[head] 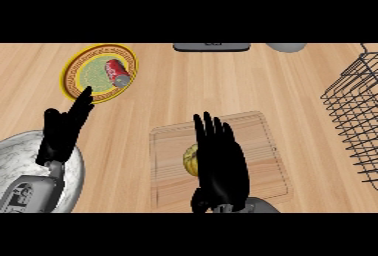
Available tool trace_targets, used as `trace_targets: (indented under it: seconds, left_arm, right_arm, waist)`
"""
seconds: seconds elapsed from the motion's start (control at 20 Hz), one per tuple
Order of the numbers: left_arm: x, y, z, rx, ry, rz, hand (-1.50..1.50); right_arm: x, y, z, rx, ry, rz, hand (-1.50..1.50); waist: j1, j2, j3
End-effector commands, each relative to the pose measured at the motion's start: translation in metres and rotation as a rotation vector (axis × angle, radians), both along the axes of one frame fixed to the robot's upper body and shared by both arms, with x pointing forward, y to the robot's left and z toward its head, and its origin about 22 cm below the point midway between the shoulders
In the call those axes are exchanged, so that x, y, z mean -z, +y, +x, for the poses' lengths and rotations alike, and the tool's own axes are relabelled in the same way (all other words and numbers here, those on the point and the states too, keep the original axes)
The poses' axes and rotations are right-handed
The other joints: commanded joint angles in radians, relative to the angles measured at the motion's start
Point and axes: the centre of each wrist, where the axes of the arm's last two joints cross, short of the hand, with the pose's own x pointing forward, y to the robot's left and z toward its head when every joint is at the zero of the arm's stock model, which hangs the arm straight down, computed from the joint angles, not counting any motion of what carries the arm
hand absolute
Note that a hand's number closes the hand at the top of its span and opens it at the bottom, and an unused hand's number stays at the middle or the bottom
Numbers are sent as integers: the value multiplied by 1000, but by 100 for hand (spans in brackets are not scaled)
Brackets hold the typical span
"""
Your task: Pick the squash from the cutting board and place it in the basket
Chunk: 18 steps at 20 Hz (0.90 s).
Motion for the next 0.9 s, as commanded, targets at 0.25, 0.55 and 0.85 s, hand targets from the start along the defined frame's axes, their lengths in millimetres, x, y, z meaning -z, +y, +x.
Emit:
trace_targets:
  seconds: [0.25, 0.55, 0.85]
  left_arm:
    - [8, -2, -3, -13, 18, 13, 0]
    - [9, -1, -5, -14, 30, 5, 0]
    - [25, 6, -5, -6, 23, -4, 0]
  right_arm:
    - [15, 7, 1, 124, 58, -25, -150]
    - [36, -2, 26, 131, 67, -15, -150]
    - [50, 16, 10, 135, 117, -33, -150]
  waist:
    - [0, 4, -10]
    - [2, 4, -9]
    - [5, 5, -10]
